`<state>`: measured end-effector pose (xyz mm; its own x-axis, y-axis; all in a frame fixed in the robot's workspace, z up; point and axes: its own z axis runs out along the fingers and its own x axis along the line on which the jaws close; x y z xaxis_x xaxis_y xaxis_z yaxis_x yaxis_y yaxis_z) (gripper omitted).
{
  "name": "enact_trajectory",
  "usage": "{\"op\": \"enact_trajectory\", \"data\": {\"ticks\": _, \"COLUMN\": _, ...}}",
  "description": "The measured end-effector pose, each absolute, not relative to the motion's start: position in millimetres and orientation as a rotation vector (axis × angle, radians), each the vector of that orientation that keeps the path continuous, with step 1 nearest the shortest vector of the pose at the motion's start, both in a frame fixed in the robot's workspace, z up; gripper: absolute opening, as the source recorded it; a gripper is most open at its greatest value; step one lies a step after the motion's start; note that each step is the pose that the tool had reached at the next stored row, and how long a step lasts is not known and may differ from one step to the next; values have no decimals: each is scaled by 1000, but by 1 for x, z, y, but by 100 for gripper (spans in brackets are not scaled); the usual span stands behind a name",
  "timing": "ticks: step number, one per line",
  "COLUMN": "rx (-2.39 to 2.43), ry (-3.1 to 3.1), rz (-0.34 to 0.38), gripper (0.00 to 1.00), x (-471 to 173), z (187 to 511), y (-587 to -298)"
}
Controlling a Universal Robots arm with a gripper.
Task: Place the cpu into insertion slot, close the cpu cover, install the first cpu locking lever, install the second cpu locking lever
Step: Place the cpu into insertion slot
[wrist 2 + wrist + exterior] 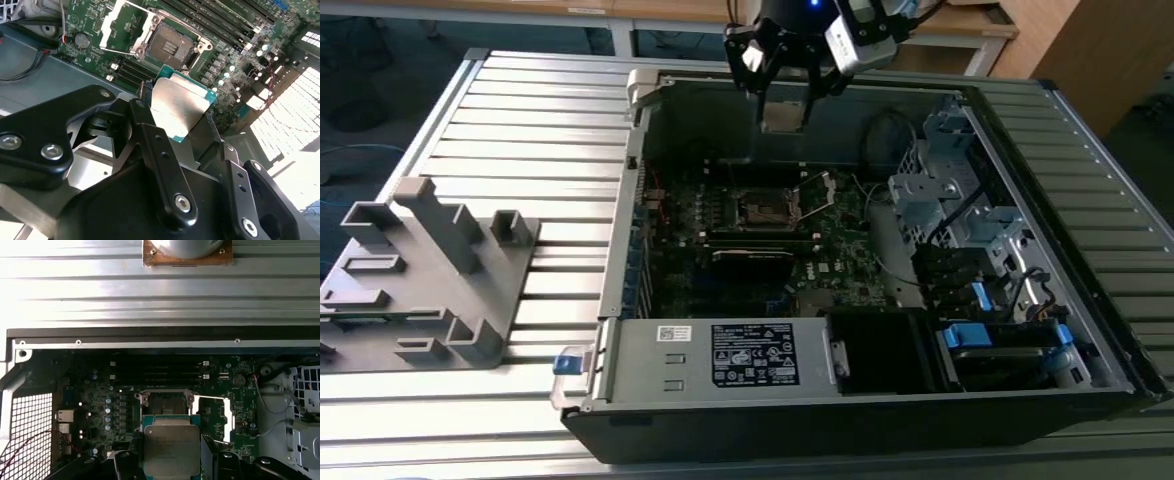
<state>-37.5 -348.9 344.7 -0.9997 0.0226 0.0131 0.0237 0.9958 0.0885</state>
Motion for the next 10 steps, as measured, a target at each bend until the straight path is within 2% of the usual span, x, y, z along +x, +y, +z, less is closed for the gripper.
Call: {"op": "enact_trajectory", "data": {"ticks": 10, "rx": -36, "ry": -3129, "rz": -139, "gripper": 54, "x": -38, "z": 338, "y": -349}}
